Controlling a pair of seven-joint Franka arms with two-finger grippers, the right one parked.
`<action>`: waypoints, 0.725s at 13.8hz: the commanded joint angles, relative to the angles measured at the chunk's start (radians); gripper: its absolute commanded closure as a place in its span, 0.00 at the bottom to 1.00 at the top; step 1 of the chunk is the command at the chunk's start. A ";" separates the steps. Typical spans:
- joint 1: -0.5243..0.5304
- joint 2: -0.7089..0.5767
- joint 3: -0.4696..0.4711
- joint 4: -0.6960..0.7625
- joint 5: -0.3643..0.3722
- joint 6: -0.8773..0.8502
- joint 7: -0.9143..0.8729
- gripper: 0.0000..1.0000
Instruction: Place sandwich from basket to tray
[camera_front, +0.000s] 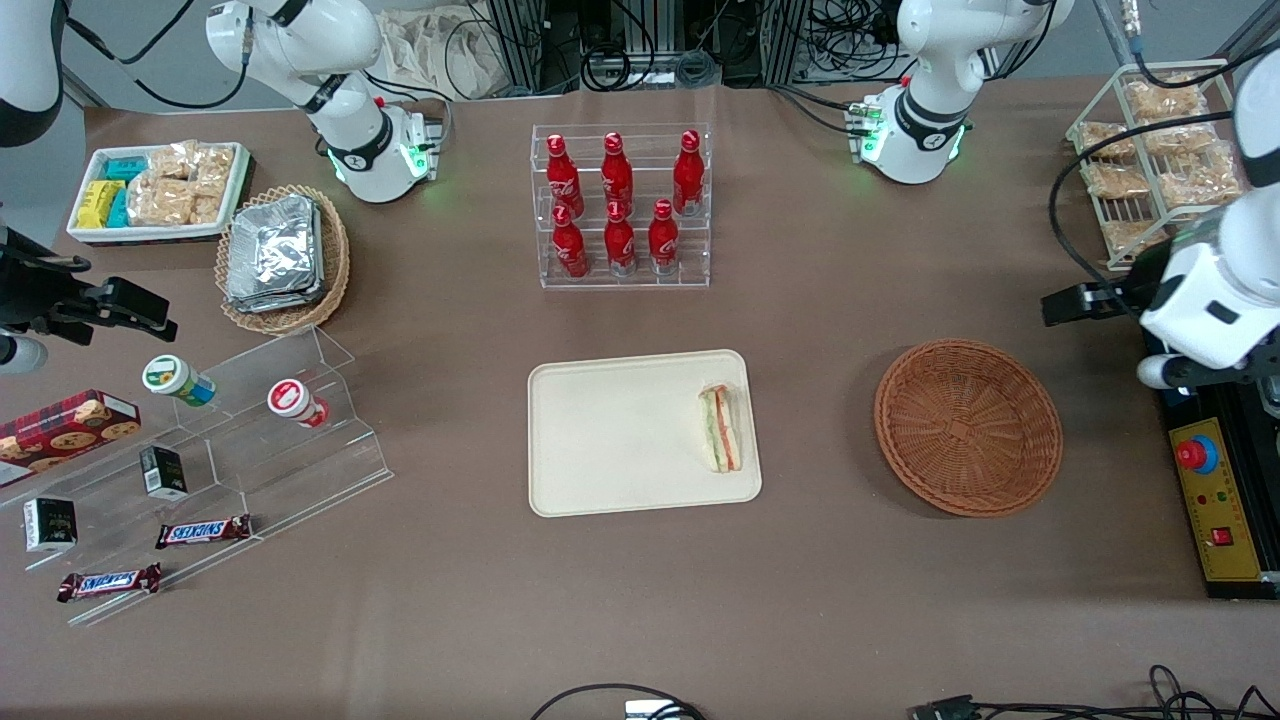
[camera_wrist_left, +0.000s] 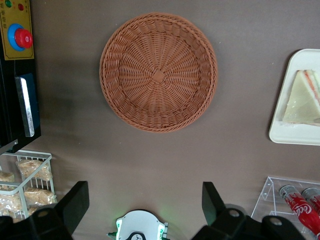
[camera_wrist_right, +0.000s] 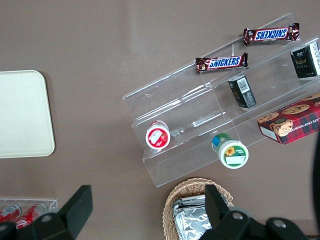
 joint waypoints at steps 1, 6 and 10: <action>-0.004 -0.046 -0.015 -0.063 0.007 -0.006 0.010 0.00; 0.000 -0.100 -0.017 -0.146 0.000 0.015 0.016 0.00; -0.004 -0.174 -0.015 -0.256 -0.005 0.078 0.017 0.00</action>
